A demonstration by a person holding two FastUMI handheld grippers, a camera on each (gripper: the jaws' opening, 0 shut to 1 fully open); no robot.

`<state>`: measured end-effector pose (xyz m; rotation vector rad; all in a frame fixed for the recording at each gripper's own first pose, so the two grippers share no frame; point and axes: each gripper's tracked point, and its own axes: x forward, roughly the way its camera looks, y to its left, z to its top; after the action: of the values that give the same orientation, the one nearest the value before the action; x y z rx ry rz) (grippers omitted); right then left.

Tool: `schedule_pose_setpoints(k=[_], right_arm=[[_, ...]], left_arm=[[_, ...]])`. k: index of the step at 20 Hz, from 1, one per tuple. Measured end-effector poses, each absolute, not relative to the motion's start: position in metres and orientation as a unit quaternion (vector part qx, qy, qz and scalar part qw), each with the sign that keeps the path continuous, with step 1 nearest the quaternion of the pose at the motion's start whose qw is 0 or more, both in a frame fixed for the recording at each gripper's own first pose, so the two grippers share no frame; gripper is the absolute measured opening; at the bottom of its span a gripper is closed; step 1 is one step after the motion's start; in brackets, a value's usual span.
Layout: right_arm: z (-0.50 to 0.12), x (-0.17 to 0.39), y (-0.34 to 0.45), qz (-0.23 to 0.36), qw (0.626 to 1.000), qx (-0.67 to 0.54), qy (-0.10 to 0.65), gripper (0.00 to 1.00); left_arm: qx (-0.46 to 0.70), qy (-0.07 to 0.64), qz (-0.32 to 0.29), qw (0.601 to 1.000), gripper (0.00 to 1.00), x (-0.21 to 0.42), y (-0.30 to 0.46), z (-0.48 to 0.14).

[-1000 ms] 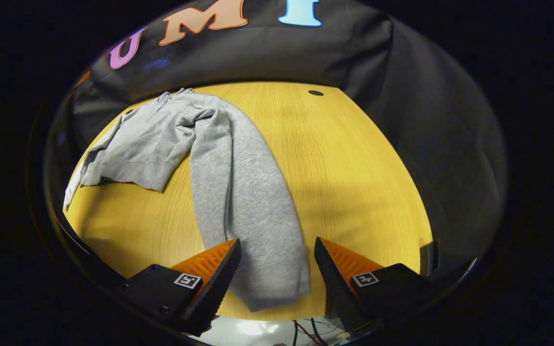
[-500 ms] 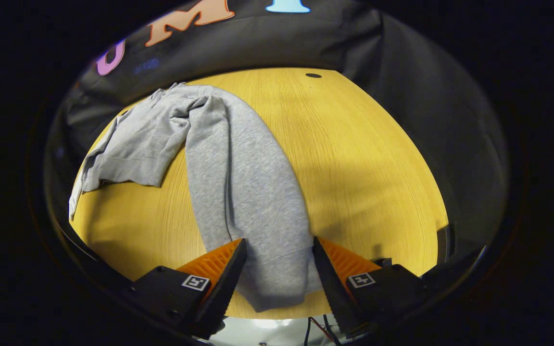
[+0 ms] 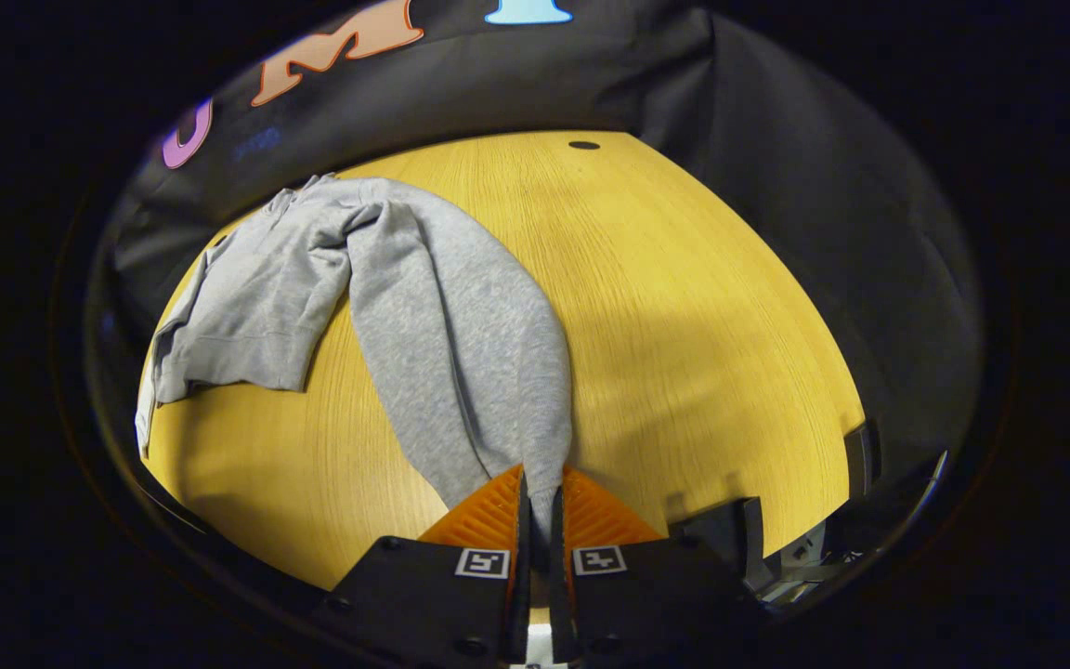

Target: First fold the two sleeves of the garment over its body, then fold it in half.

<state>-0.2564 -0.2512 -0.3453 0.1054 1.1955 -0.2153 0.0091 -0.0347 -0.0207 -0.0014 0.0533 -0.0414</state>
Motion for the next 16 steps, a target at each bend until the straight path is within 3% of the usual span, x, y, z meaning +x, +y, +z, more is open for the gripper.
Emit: schedule_pose_setpoints(k=[1, 2, 4, 5, 9, 11, 16], right_arm=[[-0.343, -0.251, -0.25, -0.103, 0.822, 0.055, 0.557, 0.06], [-0.338, -0.244, -0.25, -0.107, 0.827, 0.06, 0.549, 0.11], [-0.327, -0.226, -0.248, -0.11, 0.837, 0.073, 0.531, 0.06], [-0.321, -0.216, -0.248, -0.114, 0.843, 0.077, 0.519, 0.11], [-0.29, -0.172, -0.243, -0.116, 0.873, 0.082, 0.466, 0.11], [-0.278, -0.152, -0.235, -0.106, 0.88, 0.095, 0.453, 0.11], [-0.252, -0.106, -0.208, -0.087, 0.89, 0.145, 0.423, 0.11]], left_arm=[[0.0, 0.027, -0.02, 0.999, 0.96, 0.009, -0.033, -0.021], [0.001, 0.027, -0.019, 0.999, 0.93, 0.01, -0.033, -0.021], [0.001, 0.026, -0.018, 0.999, 0.96, 0.008, -0.033, -0.021], [0.001, 0.025, -0.018, 1.0, 0.96, 0.008, -0.031, -0.021], [0.004, 0.023, -0.011, 1.0, 0.93, 0.004, -0.024, -0.019], [0.006, 0.023, -0.003, 1.0, 0.96, 0.002, -0.017, -0.019], [0.012, 0.025, 0.019, 0.999, 0.93, -0.003, 0.005, -0.018]])
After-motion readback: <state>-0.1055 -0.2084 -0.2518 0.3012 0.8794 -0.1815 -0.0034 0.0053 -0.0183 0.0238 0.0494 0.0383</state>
